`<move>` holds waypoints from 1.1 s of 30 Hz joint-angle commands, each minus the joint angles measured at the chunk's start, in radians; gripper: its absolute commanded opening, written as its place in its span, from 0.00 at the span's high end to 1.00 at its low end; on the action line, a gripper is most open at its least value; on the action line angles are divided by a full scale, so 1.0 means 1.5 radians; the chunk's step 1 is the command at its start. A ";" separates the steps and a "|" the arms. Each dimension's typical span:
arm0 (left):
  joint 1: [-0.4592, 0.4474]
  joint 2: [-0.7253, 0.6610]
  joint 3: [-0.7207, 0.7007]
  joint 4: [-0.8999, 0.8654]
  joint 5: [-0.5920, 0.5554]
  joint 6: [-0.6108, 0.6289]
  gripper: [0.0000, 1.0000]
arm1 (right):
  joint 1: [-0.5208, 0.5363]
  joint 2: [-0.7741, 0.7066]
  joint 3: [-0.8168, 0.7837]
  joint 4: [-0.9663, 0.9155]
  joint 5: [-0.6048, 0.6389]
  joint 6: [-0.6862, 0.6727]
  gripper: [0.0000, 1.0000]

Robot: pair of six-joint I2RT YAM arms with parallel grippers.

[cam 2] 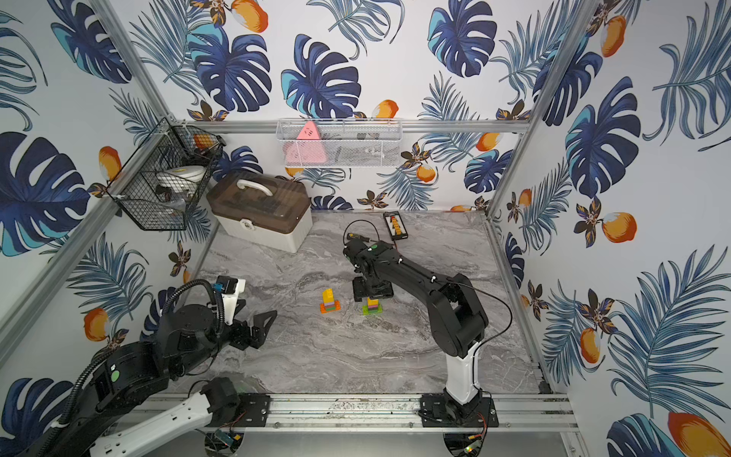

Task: Assemble the number 1 with lego
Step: Pick up the lego brick from the center of the board.

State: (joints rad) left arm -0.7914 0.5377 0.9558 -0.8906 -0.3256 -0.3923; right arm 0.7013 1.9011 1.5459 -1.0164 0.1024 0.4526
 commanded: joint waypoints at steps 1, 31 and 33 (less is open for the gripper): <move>0.000 0.001 0.000 0.002 -0.002 0.000 0.01 | 0.001 -0.021 0.017 -0.025 0.001 0.007 0.22; 0.099 0.461 -0.219 0.511 0.301 -0.081 0.21 | -0.003 -0.603 -0.384 0.378 -0.219 -0.094 0.01; 0.124 0.485 -0.210 0.535 0.312 -0.070 0.23 | -0.004 -0.619 -0.395 0.395 -0.227 -0.093 0.02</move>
State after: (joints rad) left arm -0.6373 1.2327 0.6212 -0.2043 0.0940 -0.5415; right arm 0.6975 0.9916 0.9630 -0.4740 -0.2092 0.3450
